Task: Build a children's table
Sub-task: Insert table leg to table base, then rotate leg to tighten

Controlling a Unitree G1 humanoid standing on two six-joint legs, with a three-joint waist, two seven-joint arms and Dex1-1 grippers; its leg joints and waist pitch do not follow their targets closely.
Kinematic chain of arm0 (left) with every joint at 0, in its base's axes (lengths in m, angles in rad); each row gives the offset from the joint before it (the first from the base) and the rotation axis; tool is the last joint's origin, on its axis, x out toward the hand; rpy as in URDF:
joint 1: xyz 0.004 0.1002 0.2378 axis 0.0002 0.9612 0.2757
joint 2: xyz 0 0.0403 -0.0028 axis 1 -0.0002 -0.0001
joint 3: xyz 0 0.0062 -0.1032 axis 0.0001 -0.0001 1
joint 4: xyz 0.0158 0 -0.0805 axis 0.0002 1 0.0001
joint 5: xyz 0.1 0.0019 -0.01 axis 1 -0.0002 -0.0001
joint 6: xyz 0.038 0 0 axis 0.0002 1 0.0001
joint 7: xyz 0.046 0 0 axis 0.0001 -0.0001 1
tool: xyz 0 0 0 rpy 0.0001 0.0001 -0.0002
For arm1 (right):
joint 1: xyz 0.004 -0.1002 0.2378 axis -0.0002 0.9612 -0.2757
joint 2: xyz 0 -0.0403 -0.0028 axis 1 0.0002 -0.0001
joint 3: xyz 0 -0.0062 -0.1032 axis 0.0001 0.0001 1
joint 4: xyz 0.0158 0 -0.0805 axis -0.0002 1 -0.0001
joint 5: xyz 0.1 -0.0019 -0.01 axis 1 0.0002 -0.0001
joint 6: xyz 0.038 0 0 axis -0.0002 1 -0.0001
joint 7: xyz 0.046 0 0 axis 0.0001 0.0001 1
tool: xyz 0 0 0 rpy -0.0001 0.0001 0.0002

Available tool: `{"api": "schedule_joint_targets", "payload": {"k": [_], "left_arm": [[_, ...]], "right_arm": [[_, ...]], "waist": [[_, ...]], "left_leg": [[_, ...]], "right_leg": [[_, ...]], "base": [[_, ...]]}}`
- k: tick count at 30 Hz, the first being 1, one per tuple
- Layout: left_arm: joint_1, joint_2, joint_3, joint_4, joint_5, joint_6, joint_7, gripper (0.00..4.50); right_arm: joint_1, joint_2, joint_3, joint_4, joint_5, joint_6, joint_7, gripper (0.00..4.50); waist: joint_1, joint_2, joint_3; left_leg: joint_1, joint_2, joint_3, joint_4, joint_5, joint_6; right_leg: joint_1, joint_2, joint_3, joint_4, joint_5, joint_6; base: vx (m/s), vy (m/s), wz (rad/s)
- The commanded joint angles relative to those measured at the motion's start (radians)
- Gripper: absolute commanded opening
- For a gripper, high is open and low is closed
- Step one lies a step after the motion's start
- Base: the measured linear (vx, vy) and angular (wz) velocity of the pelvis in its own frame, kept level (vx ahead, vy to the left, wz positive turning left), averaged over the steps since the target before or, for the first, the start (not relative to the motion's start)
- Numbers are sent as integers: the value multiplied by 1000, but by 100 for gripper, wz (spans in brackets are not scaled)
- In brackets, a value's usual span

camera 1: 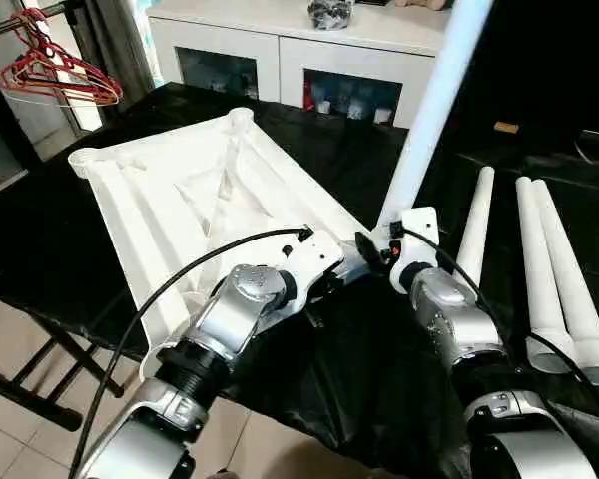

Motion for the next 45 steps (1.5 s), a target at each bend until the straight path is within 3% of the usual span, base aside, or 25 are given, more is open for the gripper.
{"api": "schedule_joint_targets", "payload": {"k": [1,5,9,12,13,15,19,27,28,39,45], "left_arm": [[-10,-7,-32,-56,-12,-52,-38,0],[5,29,-40,-74,-8,-77,-85,0],[14,64,-38,-93,-18,-105,-139,0],[22,93,-39,-100,-33,-130,-188,0],[27,109,-38,-100,-44,-145,-216,0],[35,128,-38,-108,-59,-162,-256,0],[51,167,-46,-132,-71,-181,-329,0],[80,238,-64,-165,-84,-197,-442,0],[81,242,-64,-165,-83,-200,-446,0],[84,283,-56,-156,-82,-212,-483,0],[84,276,-46,-153,-85,-197,-470,0]], "right_arm": [[2,17,54,30,-22,16,47,397],[21,-39,89,-50,-30,16,159,397],[53,-90,105,-162,7,40,288,397],[89,-142,128,-244,30,55,389,397],[113,-178,146,-285,36,59,451,397],[134,-209,157,-317,43,65,504,397],[170,-261,166,-376,54,87,585,397],[209,-312,173,-452,71,123,646,397],[211,-315,175,-457,71,125,651,370],[238,-342,197,-496,63,145,690,282],[237,-315,200,-478,60,147,666,272]], "waist": [[2,-3,-61],[4,-3,-67],[7,0,-70],[10,1,-69],[10,6,-69],[12,2,-69],[13,4,-65],[12,7,-66],[12,6,-67],[15,5,-68],[15,1,-68]], "left_leg": [[-6,45,-15,-75,-152,36],[-7,44,-13,-69,-108,55],[-7,47,-12,-65,-70,86],[-6,46,-12,-64,-83,88],[-5,48,-13,-64,-89,90],[-7,49,-13,-64,-93,93],[-4,51,-13,-66,-115,81],[-4,52,-14,-66,-108,75],[-5,51,-13,-66,-106,76],[-5,52,-14,-65,-94,70],[-7,50,-13,-63,-88,73]], "right_leg": [[50,-83,43,-81,-225,-193],[54,-79,43,-72,-123,-211],[55,-79,42,-59,-11,-246],[58,-78,42,-61,-10,-253],[58,-79,42,-60,-12,-257],[59,-80,42,-61,-12,-256],[56,-81,42,-67,-75,-253],[55,-79,41,-63,-61,-252],[55,-80,42,-63,-58,-253],[56,-80,41,-59,-52,-252],[57,-81,41,-59,-58,-252]], "base": [[0,0,0],[0,0,0],[0,0,0],[0,0,0],[0,0,0],[0,0,0],[0,0,0],[0,0,0],[0,0,0],[0,0,0],[0,0,0]]}}
